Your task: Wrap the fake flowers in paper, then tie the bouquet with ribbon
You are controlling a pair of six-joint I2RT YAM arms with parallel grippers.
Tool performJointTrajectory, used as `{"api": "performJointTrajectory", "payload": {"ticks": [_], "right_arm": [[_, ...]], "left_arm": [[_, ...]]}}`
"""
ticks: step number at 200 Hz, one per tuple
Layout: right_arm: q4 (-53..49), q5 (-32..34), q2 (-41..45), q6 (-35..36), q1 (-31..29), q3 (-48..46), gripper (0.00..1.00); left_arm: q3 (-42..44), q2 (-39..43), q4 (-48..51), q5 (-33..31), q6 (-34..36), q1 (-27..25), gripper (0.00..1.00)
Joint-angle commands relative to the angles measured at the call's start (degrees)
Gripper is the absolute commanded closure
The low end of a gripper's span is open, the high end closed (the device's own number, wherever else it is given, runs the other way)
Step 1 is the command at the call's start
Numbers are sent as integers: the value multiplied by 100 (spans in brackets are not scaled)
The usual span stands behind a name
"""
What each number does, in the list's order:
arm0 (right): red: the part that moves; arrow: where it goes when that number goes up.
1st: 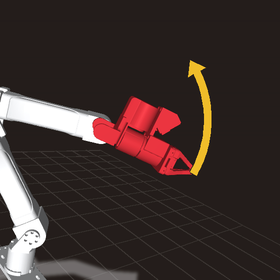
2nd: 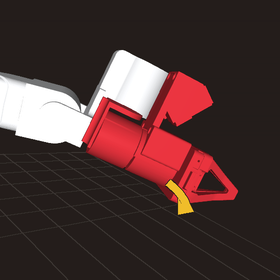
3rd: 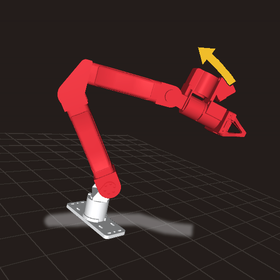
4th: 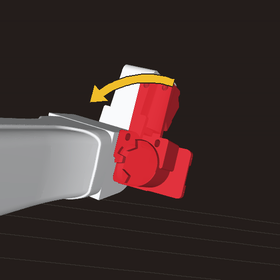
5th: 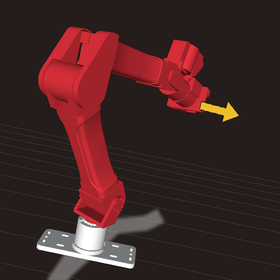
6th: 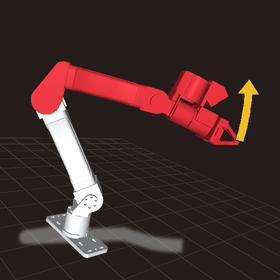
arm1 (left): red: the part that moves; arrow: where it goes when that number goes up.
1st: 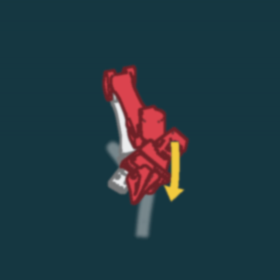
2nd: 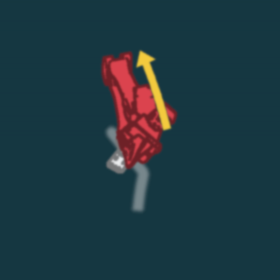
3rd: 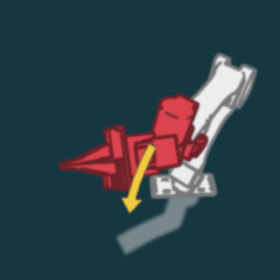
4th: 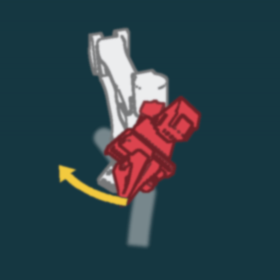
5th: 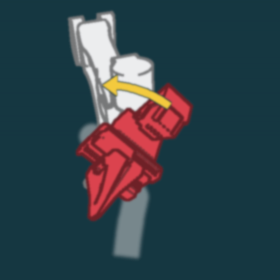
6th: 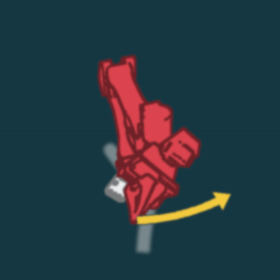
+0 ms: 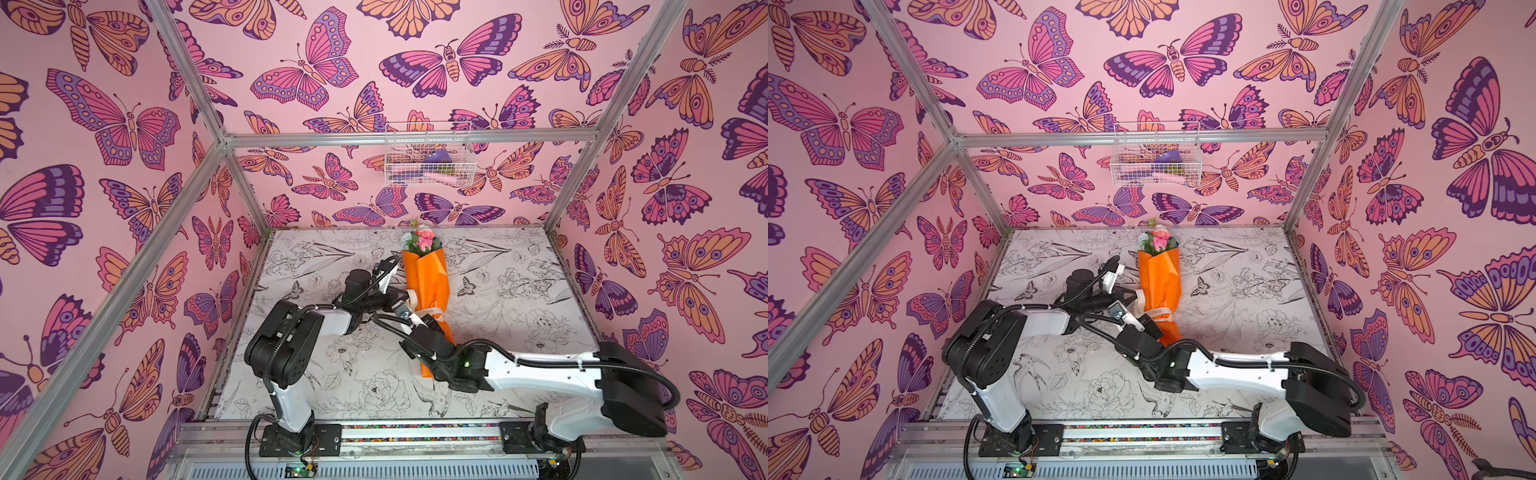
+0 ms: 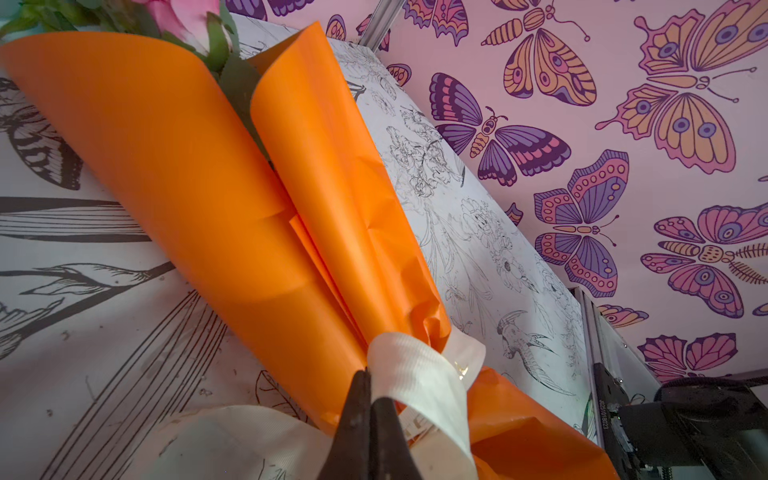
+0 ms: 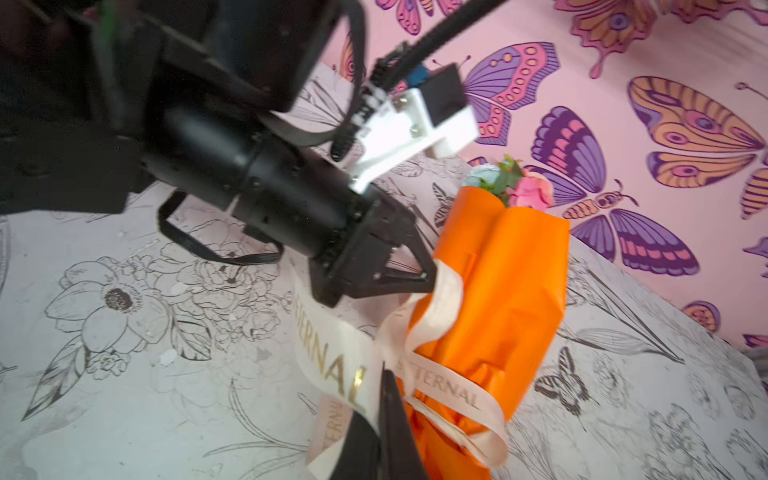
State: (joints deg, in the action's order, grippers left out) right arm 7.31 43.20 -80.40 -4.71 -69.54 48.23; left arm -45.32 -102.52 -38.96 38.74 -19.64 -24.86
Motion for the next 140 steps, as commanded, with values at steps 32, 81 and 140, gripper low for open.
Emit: {"api": "performJointTrajectory", "payload": {"ticks": [32,81,140], "right_arm": [[-662,686,1432,-1210,679,-538,100],[-1074,944,2657,-1637,1347,-1118,100],[-1821,1043,3704,-2000,1923,-1596,100]], "left_arm": [[681,430,-1377,-277,282,-331,100],[940,737,-1410,-637,541,-575,100],[290,628,-894,-1028,809,-1168,100]]}}
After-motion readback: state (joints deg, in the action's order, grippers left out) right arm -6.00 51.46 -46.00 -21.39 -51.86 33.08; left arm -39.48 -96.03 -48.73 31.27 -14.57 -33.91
